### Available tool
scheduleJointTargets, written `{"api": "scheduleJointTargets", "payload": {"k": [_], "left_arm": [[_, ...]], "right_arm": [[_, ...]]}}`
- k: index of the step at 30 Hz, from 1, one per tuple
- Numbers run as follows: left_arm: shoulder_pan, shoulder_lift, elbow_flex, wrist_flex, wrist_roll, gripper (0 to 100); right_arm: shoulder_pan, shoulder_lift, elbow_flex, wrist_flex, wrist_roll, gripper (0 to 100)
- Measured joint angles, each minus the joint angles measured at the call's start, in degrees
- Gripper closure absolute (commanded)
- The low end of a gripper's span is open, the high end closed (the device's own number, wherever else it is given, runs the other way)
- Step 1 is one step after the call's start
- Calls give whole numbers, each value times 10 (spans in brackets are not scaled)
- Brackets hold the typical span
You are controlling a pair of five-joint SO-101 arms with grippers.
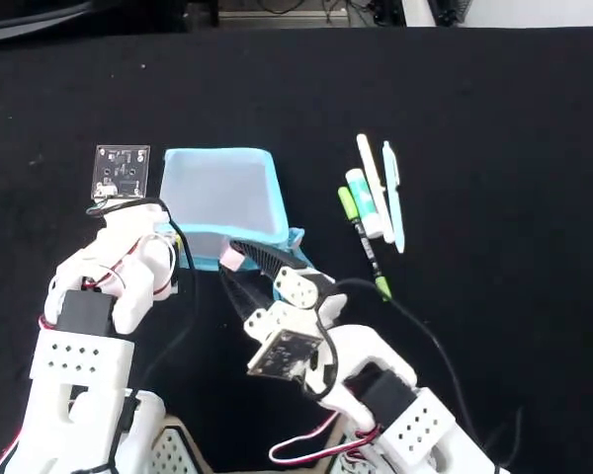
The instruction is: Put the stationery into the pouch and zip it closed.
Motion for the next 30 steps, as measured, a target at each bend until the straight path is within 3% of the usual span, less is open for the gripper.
{"api": "scheduleJointTargets", "payload": {"k": [13,18,23,30], "left_arm": [[-2,0,0,1,0,970],[-2,0,0,1,0,970],[1,0,0,1,0,970],[1,0,0,1,0,970]], "right_arm": [[-31,175,-99,34,24,976],[-23,212,-126,36,-11,840],[-22,217,-125,45,-28,901],[-22,218,-125,46,-30,895]]}}
